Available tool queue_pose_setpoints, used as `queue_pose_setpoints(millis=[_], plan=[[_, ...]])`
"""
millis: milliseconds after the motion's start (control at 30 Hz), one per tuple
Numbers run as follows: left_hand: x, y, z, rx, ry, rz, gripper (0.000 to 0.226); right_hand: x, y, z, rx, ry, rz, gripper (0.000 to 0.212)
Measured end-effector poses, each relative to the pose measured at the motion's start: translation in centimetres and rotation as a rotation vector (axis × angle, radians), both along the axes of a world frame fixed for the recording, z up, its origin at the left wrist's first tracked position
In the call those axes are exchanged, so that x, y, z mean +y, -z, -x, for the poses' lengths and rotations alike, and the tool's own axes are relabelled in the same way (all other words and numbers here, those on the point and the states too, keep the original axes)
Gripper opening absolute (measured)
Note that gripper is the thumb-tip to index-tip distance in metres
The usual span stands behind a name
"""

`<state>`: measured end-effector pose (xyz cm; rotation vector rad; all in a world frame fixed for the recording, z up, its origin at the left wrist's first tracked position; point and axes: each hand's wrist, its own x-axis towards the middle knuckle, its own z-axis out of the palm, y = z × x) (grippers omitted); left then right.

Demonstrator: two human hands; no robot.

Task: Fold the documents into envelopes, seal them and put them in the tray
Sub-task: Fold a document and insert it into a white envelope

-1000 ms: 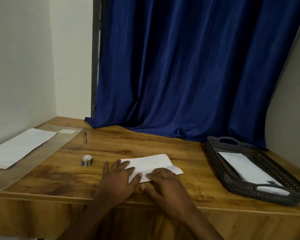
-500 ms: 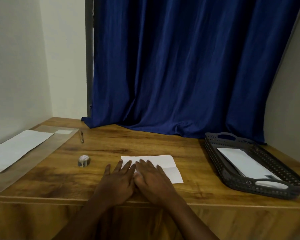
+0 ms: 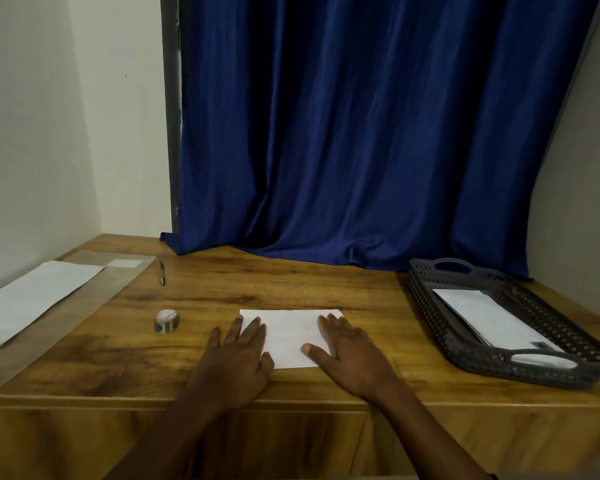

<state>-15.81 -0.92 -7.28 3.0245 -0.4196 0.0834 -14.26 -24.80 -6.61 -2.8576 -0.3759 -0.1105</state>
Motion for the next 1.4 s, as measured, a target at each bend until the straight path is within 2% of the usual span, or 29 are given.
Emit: queue_pose_setpoints(millis=[100,200,300,400,500,567,633,767,900,967,1067,1167,1400], plan=[[0.1,0.1,0.4,-0.117,0.026,0.062,0.073,0.0,-0.1,1.2,-0.117,-0.085,-0.016,0.081],[0.2,0.0,1.3,-0.207,0.178,0.142,0.071,-0.3,-0.3,2.5,-0.064,-0.158,0.029,0.080],[0.7,-0.1,2.8,-0.189,0.216,0.177,0.068,-0.8,-0.1,4.0,-0.064,-0.179,0.077,0.081],[1.2,0.0,4.4,-0.150,0.252,0.127,0.076,-1.3,-0.1,5.6,-0.091,-0.200,0.130,0.083],[1.7,0.3,5.4,-0.150,0.272,0.142,0.071,-1.7,-0.2,6.9,-0.139,-0.238,0.114,0.076],[2.3,0.8,5.6,-0.154,0.291,0.242,0.061,-2.1,-0.2,7.2,-0.168,-0.266,0.033,0.066],[3.0,0.8,5.5,-0.142,0.281,0.420,0.050,-2.5,-0.5,7.1,-0.151,-0.288,-0.110,0.056],[3.7,-0.5,4.7,-0.109,0.239,0.793,0.038,-3.3,-1.2,6.3,-0.088,-0.219,-0.562,0.034],[3.7,-1.6,3.1,-0.098,0.121,0.890,0.028,-3.3,-2.1,4.9,-0.076,-0.083,-0.797,0.042],[3.6,-1.6,2.2,-0.078,0.057,0.933,0.031,-3.0,-2.2,3.8,-0.074,-0.026,-0.908,0.049],[3.3,-1.2,0.8,-0.113,-0.028,0.915,0.040,-2.7,-1.7,2.1,-0.088,0.038,-0.965,0.056],[2.5,-1.2,0.2,-0.189,-0.068,0.860,0.040,-2.4,-1.4,1.3,-0.107,0.100,-0.879,0.059],[1.8,-0.3,0.0,-0.238,-0.136,0.571,0.052,-2.6,-0.1,0.5,-0.149,0.153,-0.677,0.063]])
